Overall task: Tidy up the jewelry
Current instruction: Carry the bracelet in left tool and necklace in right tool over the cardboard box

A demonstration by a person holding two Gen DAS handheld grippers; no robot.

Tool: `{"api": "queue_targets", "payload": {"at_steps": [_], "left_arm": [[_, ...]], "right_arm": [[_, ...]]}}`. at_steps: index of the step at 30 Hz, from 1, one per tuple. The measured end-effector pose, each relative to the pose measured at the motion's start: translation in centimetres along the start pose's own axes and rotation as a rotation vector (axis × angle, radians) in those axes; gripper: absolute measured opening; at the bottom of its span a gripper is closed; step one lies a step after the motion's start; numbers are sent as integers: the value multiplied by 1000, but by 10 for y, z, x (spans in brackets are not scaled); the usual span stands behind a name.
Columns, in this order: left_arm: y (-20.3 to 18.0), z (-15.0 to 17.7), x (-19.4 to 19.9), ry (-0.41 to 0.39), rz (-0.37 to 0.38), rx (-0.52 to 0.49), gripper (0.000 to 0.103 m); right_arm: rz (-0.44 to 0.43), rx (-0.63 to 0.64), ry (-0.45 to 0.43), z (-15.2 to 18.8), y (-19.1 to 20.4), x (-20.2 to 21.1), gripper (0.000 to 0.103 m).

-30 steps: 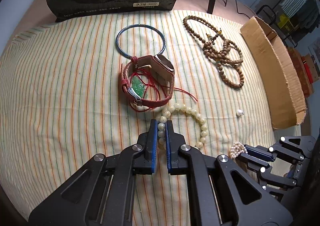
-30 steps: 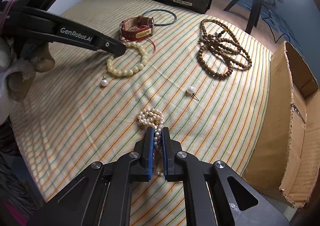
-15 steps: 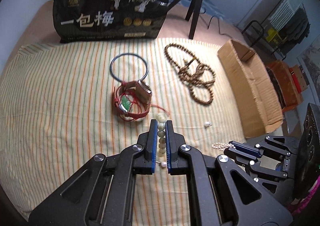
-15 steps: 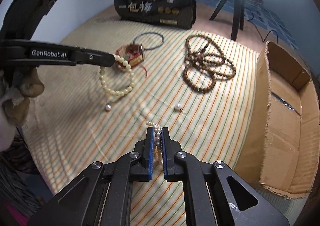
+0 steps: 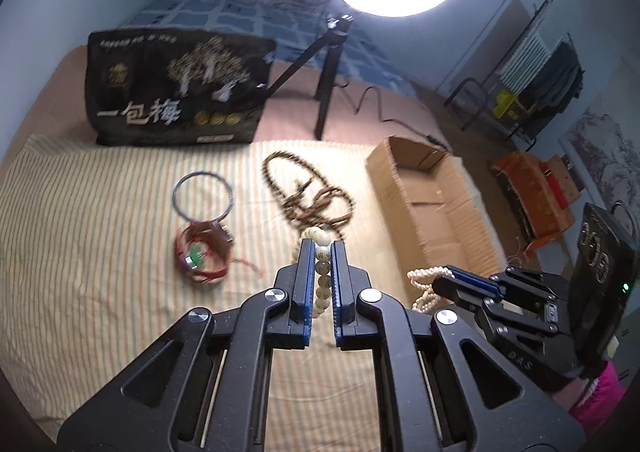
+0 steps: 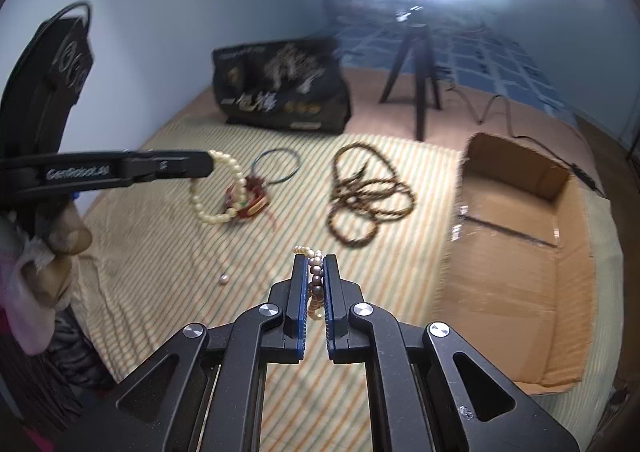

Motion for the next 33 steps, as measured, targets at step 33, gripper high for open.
{"api": "queue_targets", "payload": {"at_steps": [33], "left_arm": [[-156,-39,-101,29,118,-212,5]], "right_arm": [[180,-339,-34,29,-184,32,6]]}}
Point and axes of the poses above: each gripper's, at about its wrist camera, not at the fingertips, and x roughly against the way its jaws point, y to its left, z to its underside, the point moved 9 cm from there along -x, roughly the way its jaws point, and after that the axes turned 9 degrees about y, right-handed, at the moved point
